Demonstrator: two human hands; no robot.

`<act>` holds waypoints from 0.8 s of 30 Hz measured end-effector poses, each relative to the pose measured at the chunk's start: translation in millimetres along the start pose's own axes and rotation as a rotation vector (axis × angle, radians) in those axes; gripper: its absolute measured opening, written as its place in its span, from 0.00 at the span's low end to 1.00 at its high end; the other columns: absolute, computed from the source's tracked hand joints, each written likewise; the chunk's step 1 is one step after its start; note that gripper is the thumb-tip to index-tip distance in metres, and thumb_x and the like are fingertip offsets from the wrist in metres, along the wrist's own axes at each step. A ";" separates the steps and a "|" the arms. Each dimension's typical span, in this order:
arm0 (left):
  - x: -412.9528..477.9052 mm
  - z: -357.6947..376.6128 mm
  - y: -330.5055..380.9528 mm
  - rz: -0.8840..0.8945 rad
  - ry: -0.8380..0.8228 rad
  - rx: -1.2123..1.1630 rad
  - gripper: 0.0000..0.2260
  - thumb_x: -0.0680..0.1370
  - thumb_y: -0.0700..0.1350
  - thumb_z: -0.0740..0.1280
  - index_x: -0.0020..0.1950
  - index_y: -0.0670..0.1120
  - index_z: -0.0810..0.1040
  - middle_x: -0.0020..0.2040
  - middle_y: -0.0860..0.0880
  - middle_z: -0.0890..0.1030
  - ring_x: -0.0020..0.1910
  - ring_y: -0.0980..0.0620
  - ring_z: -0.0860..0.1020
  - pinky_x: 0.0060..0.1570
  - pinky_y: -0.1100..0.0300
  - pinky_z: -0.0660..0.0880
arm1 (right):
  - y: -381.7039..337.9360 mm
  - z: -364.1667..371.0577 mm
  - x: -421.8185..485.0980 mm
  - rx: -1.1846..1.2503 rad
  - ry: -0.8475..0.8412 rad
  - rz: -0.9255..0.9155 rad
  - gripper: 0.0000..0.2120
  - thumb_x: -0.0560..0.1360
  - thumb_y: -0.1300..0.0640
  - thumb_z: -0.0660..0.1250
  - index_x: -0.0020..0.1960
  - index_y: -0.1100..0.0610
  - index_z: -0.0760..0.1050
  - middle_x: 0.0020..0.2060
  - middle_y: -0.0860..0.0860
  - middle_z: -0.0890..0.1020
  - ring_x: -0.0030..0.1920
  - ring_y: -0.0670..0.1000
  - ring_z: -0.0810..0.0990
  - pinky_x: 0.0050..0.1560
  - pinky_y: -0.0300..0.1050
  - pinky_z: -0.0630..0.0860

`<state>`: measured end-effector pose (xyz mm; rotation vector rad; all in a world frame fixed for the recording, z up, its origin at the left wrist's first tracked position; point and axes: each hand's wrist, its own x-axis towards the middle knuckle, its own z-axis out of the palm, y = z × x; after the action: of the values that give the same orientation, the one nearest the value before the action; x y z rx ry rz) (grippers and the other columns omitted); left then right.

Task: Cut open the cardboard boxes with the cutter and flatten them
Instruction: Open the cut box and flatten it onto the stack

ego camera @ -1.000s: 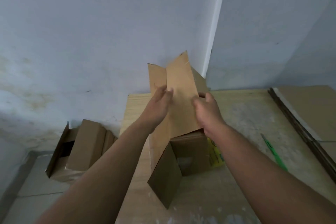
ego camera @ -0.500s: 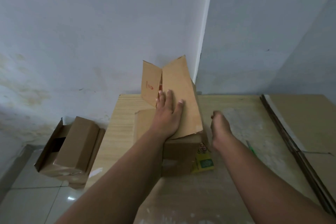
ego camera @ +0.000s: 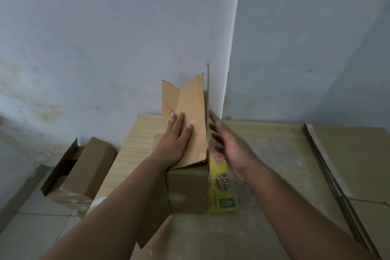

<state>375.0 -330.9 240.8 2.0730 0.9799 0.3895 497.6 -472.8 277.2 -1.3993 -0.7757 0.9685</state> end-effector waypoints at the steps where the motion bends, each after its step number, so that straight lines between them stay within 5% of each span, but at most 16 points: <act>1: -0.8 -1.4 3.6 -0.015 0.017 -0.034 0.33 0.84 0.66 0.52 0.85 0.55 0.48 0.85 0.56 0.45 0.83 0.52 0.44 0.81 0.48 0.46 | 1.0 11.5 4.1 -0.111 -0.035 -0.036 0.19 0.82 0.35 0.52 0.72 0.28 0.63 0.69 0.38 0.72 0.69 0.42 0.70 0.66 0.45 0.68; 3: 1.8 -6.1 8.1 -0.061 0.011 -0.190 0.38 0.80 0.74 0.52 0.84 0.56 0.55 0.84 0.55 0.53 0.84 0.49 0.47 0.82 0.44 0.45 | 4.7 26.3 9.4 -0.276 -0.053 -0.073 0.22 0.82 0.35 0.50 0.75 0.27 0.54 0.75 0.41 0.63 0.74 0.42 0.60 0.70 0.42 0.56; 7: 16.4 -20.2 11.7 -0.196 -0.113 -0.488 0.40 0.67 0.84 0.59 0.72 0.64 0.73 0.73 0.55 0.74 0.76 0.48 0.68 0.76 0.39 0.60 | 9.3 39.4 11.0 -0.363 -0.066 -0.095 0.22 0.84 0.38 0.47 0.76 0.27 0.47 0.78 0.41 0.54 0.75 0.42 0.54 0.66 0.40 0.52; 12: 7.0 -36.7 41.0 -0.203 -0.133 -0.528 0.19 0.82 0.58 0.63 0.68 0.48 0.73 0.61 0.45 0.82 0.58 0.46 0.82 0.45 0.58 0.80 | 20.6 29.8 30.6 -0.180 -0.020 -0.106 0.21 0.83 0.39 0.53 0.76 0.35 0.61 0.72 0.42 0.65 0.69 0.43 0.67 0.67 0.45 0.66; 14: 5.8 -41.1 40.2 -0.207 -0.117 -0.524 0.17 0.83 0.55 0.62 0.67 0.47 0.74 0.59 0.43 0.84 0.59 0.42 0.82 0.56 0.48 0.81 | 26.4 21.4 44.6 0.086 0.086 0.013 0.18 0.84 0.41 0.52 0.69 0.46 0.70 0.67 0.50 0.75 0.65 0.49 0.75 0.63 0.52 0.73; 16: 4.6 -46.7 36.6 -0.217 -0.106 -0.517 0.16 0.82 0.55 0.63 0.65 0.48 0.76 0.57 0.43 0.85 0.59 0.40 0.83 0.67 0.39 0.75 | 32.5 8.7 59.6 0.311 0.138 0.224 0.22 0.84 0.42 0.50 0.62 0.53 0.76 0.61 0.54 0.80 0.62 0.53 0.77 0.64 0.59 0.70; 19: 4.7 -55.5 28.3 -0.227 -0.092 -0.512 0.14 0.81 0.55 0.64 0.62 0.51 0.78 0.56 0.44 0.86 0.58 0.39 0.84 0.68 0.35 0.73 | 44.2 -7.4 70.9 0.283 -0.018 0.362 0.33 0.83 0.39 0.43 0.62 0.58 0.80 0.55 0.56 0.84 0.61 0.56 0.78 0.57 0.57 0.65; 24: 4.8 -61.1 24.4 -0.235 -0.083 -0.517 0.11 0.84 0.50 0.63 0.63 0.49 0.79 0.57 0.42 0.86 0.57 0.39 0.85 0.65 0.36 0.76 | 50.6 -25.1 71.4 0.198 -0.093 0.271 0.14 0.79 0.57 0.62 0.55 0.63 0.83 0.49 0.57 0.84 0.53 0.55 0.80 0.52 0.49 0.71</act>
<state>356.4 -304.3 298.1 1.4819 0.9424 0.3829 546.1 -423.4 218.1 -1.3134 -0.5490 1.2924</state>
